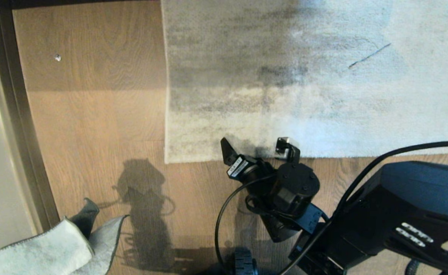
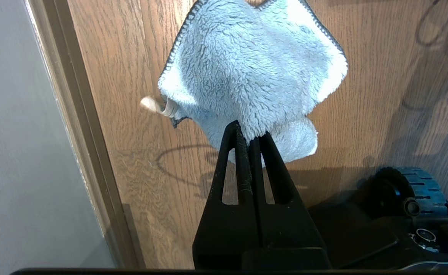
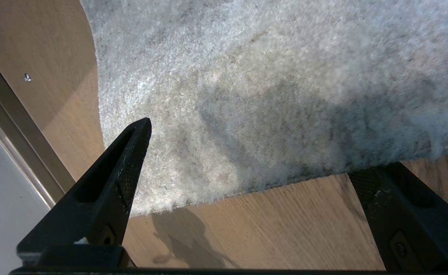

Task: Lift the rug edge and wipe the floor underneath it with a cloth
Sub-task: Lift up the carpet

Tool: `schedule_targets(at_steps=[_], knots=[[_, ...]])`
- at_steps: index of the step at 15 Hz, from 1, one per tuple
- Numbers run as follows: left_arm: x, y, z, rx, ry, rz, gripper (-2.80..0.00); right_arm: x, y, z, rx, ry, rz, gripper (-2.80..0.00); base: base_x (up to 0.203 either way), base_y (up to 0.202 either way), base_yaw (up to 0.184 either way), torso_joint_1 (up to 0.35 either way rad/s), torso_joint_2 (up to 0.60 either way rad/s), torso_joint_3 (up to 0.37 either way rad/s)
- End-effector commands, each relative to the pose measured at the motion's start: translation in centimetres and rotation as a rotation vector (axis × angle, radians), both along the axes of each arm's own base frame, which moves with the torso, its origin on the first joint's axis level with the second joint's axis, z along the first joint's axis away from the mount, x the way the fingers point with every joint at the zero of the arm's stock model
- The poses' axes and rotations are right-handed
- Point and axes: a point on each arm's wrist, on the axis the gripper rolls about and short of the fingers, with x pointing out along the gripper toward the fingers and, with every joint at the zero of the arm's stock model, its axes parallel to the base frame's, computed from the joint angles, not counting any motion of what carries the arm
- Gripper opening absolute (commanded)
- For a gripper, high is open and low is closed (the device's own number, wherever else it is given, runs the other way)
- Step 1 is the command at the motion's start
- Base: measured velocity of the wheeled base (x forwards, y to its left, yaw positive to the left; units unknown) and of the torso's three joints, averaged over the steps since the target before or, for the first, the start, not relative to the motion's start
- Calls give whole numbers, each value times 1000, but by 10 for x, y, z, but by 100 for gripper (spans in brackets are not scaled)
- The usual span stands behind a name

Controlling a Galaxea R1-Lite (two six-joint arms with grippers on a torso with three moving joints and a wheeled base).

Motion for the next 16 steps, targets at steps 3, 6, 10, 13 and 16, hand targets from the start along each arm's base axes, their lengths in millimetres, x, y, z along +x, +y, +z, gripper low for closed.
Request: schedule_targets(at_steps=[3, 6, 10, 13, 16], knots=[[0, 0, 0, 0, 0, 0, -280, 1, 1, 3, 158, 18, 24, 0, 0, 0, 0, 0, 0, 0], [0, 0, 0, 0, 0, 0, -280, 5, 5, -11, 211, 69, 35, 0, 0, 0, 0, 0, 0, 0], [0, 0, 0, 0, 0, 0, -280, 12, 13, -9, 325, 81, 58, 0, 0, 0, 0, 0, 0, 0], [0, 0, 0, 0, 0, 0, -280, 19, 21, -11, 357, 73, 66, 0, 0, 0, 0, 0, 0, 0], [0, 0, 0, 0, 0, 0, -280, 21, 23, -15, 355, 76, 66, 0, 0, 0, 0, 0, 0, 0]])
